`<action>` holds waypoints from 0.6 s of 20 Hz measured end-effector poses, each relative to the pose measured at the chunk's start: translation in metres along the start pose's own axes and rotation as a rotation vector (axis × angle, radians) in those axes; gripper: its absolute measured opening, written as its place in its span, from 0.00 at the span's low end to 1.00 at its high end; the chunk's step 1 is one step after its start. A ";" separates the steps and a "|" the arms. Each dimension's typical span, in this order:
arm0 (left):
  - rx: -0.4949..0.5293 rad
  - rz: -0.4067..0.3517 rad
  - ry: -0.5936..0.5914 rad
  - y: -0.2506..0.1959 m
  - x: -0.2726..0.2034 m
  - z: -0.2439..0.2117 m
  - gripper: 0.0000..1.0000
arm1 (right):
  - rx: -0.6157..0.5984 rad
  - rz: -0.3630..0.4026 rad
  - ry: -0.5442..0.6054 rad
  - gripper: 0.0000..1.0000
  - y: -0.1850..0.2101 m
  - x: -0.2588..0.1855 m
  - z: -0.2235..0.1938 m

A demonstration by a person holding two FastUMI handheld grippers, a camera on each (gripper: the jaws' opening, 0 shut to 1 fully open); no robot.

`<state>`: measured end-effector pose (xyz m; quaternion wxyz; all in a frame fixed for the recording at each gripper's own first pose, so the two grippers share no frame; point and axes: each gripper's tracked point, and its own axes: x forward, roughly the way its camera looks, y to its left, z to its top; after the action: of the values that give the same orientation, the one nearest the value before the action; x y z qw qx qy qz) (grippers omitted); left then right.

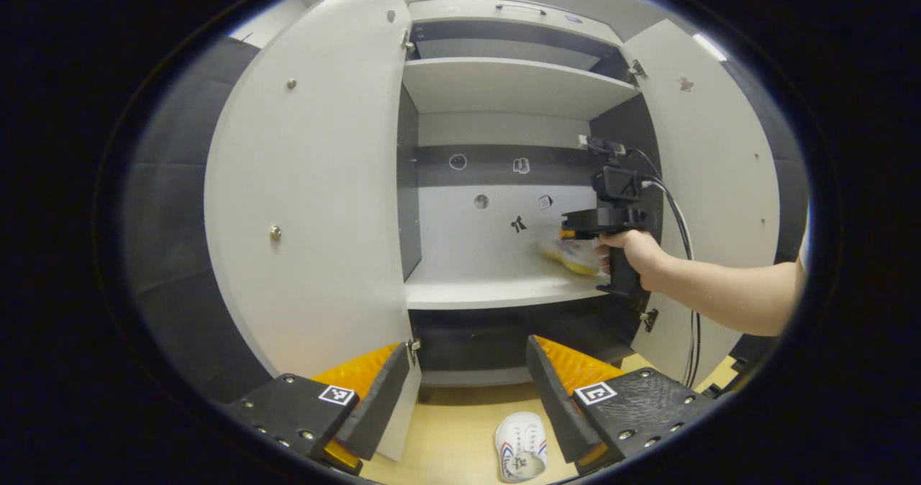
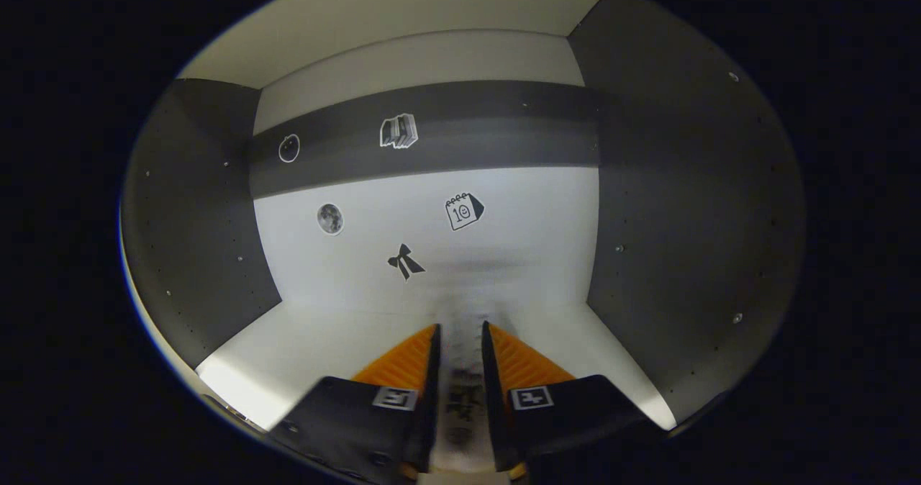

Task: Grab one shoe with the right hand and put it into the shoe cabinet, grab the other shoe with the left hand and put it into the shoe cabinet; then close the right door with the right hand and the left door with the left hand.

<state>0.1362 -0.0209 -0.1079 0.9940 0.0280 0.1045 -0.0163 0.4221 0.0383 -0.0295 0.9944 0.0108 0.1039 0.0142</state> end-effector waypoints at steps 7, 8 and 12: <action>-0.032 -0.053 0.018 -0.008 -0.006 -0.019 0.94 | -0.048 -0.036 -0.101 0.97 -0.003 -0.090 0.006; -0.038 -0.068 0.021 -0.012 -0.007 -0.023 0.94 | -0.050 -0.036 -0.120 0.97 -0.002 -0.109 0.005; -0.023 -0.144 0.038 -0.029 -0.008 -0.042 0.94 | -0.007 -0.030 -0.140 0.94 0.000 -0.186 -0.010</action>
<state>0.1190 -0.0474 -0.1489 0.9883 0.0091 0.1253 -0.0861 0.2377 0.0324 -0.0011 0.9994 0.0066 0.0341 -0.0013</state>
